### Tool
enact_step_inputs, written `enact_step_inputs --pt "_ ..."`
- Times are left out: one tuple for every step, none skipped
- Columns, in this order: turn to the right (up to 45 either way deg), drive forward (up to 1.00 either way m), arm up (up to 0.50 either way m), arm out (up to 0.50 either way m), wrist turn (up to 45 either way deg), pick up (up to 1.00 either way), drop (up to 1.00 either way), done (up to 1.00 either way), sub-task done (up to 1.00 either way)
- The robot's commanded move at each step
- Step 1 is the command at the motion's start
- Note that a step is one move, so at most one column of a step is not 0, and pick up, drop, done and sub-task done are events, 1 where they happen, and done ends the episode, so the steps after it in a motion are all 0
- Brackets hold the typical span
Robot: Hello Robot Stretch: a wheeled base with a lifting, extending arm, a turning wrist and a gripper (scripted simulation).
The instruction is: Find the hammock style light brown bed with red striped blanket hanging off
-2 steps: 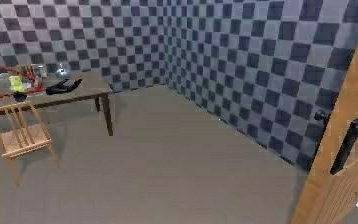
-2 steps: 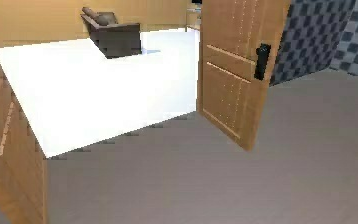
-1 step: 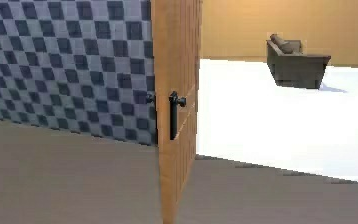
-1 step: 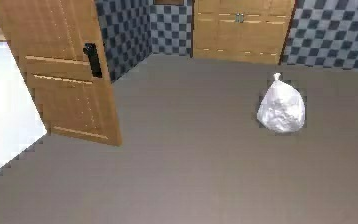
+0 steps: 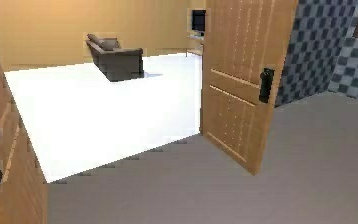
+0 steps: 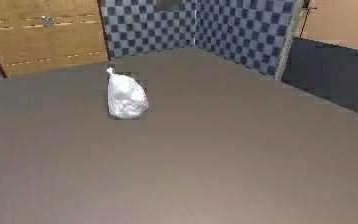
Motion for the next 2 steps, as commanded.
enact_step_inputs --pt "0.0 0.85 0.0 0.0 0.0 0.0 0.0 0.0 0.0" --pt "-39.0 0.0 0.0 0.0 0.0 0.0 0.0 0.0 0.0"
